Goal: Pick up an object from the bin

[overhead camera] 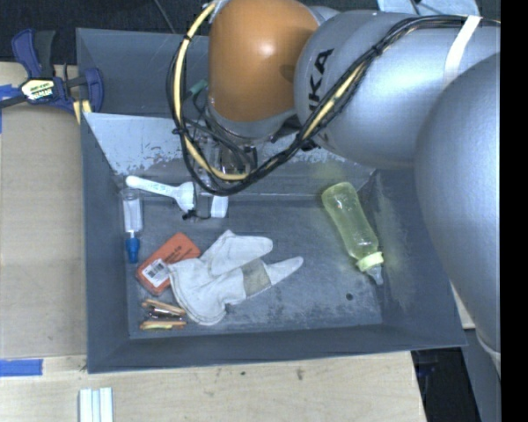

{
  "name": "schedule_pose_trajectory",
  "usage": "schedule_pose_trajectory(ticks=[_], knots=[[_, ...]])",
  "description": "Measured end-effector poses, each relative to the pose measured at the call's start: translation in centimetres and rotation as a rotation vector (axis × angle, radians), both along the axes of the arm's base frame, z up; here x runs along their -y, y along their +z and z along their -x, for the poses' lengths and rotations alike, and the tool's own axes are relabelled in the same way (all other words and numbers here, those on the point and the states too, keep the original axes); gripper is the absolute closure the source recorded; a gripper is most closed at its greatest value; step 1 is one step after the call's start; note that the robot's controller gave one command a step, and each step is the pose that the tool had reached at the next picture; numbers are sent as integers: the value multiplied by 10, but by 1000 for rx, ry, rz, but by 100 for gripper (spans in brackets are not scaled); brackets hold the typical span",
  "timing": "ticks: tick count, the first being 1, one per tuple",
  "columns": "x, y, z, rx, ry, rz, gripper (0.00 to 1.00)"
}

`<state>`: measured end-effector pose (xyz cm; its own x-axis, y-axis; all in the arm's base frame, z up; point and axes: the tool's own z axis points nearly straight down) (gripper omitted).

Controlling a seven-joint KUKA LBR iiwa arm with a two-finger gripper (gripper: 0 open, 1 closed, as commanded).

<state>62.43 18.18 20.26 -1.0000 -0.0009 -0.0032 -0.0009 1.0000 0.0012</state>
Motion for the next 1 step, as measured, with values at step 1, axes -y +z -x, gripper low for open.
schedule_pose_trajectory(ticks=[1], knots=[[9, -37, 14, 5, 73, -1, 0]])
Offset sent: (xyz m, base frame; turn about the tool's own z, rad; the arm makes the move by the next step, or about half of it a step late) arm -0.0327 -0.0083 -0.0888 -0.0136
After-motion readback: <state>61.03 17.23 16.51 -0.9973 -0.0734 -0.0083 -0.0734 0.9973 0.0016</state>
